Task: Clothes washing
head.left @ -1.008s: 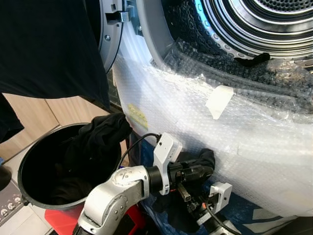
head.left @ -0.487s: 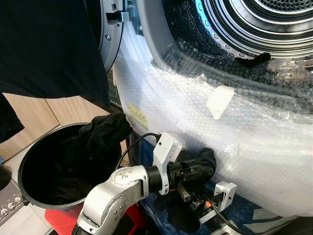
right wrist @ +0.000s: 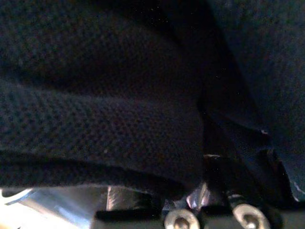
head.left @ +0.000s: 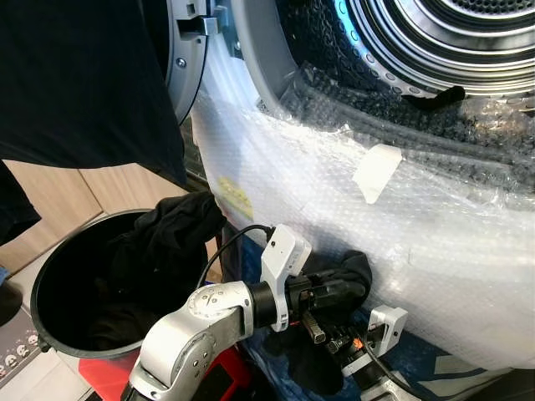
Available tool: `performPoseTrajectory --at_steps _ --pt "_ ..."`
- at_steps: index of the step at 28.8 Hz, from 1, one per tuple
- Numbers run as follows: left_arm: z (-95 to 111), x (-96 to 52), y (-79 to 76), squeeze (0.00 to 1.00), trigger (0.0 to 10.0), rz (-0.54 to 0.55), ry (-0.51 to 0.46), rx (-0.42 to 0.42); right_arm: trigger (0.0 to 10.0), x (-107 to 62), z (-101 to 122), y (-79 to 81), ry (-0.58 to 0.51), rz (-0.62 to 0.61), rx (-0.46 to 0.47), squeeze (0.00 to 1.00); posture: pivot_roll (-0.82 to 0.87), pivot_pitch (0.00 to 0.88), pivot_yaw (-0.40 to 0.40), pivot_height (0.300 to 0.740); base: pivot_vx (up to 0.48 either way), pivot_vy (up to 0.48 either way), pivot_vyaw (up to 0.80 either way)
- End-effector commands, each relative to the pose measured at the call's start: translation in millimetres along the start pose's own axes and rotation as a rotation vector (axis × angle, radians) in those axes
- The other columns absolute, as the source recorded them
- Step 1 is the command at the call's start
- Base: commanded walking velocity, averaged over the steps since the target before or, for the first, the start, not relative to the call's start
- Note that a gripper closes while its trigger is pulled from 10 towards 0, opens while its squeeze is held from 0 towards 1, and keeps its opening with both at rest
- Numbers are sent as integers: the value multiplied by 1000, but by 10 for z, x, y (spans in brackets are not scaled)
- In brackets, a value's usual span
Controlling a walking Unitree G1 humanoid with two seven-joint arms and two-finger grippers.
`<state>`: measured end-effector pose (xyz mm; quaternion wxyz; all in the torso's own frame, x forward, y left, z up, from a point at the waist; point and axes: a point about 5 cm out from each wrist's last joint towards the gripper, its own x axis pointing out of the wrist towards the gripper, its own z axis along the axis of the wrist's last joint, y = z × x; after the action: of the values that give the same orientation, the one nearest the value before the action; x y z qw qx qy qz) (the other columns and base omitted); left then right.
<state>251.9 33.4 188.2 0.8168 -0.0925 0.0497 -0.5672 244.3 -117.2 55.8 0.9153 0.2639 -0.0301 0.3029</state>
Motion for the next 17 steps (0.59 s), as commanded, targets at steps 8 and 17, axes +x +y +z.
performPoseTrajectory --at_steps 8,17 --pt "-86 -83 -45 169 10000 -11 54 50 0 82 11 15 -42 8 6 0 108 78 21 740 0 0 0" --pt "-177 -286 -103 1000 10000 -101 158 109 0 125 32 -22 -37 25 -17 0 110 75 34 740 0 0 0"
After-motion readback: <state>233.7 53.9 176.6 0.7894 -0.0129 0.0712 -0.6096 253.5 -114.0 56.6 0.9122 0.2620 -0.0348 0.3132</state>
